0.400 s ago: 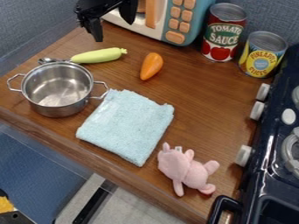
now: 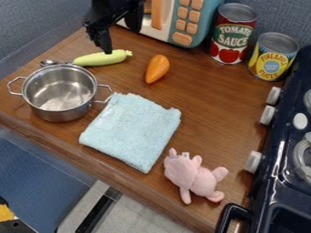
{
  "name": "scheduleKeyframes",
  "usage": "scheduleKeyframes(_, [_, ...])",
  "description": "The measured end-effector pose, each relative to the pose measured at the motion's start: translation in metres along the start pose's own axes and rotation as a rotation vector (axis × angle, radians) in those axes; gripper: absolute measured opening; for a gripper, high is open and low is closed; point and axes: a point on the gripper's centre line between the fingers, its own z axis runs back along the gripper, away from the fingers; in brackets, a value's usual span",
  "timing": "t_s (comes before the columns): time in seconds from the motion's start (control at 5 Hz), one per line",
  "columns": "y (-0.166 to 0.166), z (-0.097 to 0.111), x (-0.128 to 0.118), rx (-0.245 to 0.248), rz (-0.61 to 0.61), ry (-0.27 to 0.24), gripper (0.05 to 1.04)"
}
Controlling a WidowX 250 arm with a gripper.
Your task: Move the yellow spoon above the silver pot
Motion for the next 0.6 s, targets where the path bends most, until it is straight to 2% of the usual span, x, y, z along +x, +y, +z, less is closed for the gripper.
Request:
scheduleKeyframes(0.2, [-0.004,-0.013,0.013,0.043,0.157,0.013,1.000])
scheduleKeyframes(0.4, [-0.012,-0.025,0.023,0.056,0.271,0.001,1.000])
scheduleKeyframes(0.6, [-0.012,-0.038,0.030,0.099,0.387,-0.008,1.000])
